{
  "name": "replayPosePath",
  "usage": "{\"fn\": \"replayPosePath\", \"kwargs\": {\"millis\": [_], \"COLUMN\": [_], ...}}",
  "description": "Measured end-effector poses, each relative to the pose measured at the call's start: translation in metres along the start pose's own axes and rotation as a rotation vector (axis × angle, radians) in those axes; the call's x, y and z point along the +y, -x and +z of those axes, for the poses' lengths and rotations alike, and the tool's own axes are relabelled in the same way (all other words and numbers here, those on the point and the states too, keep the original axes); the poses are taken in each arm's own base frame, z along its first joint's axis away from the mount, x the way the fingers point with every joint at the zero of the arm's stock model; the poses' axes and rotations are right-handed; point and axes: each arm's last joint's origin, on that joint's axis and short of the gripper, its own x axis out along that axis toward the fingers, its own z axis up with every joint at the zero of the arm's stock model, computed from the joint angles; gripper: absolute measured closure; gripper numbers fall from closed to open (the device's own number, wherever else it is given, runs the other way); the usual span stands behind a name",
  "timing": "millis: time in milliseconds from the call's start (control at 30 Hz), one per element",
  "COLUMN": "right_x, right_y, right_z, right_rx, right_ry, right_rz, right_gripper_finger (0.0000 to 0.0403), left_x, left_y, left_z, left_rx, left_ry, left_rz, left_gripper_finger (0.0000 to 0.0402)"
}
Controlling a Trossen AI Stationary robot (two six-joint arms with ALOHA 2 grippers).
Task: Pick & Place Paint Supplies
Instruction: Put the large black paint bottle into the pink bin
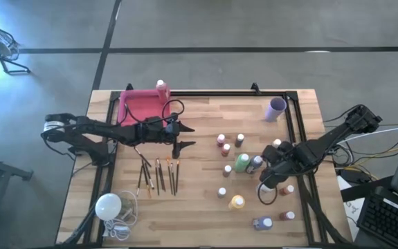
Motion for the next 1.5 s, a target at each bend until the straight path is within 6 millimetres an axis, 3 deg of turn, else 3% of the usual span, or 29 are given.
{"fn": "replayPosePath", "kwargs": {"millis": [567,1033,1500], "right_x": [0.002,0.001,0.002], "right_y": [-0.01,-0.027,-0.034], "right_z": [0.0,-0.002,0.005], "right_rx": [-0.079,-0.145,-0.182], "right_ry": [0.049,0.067,0.076], "right_rz": [0.003,-0.002,0.019], "right_gripper_finger": [0.0083,0.004,0.006], "left_x": [0.0,0.0,0.0], "left_y": [0.0,0.0,0.0], "left_z": [0.0,0.0,0.0], "left_rx": [0.0,0.0,0.001], "left_ry": [0.0,0.0,0.0], "left_rz": [0.0,0.0,0.0], "left_gripper_finger": [0.0151,0.0151,0.0151]}}
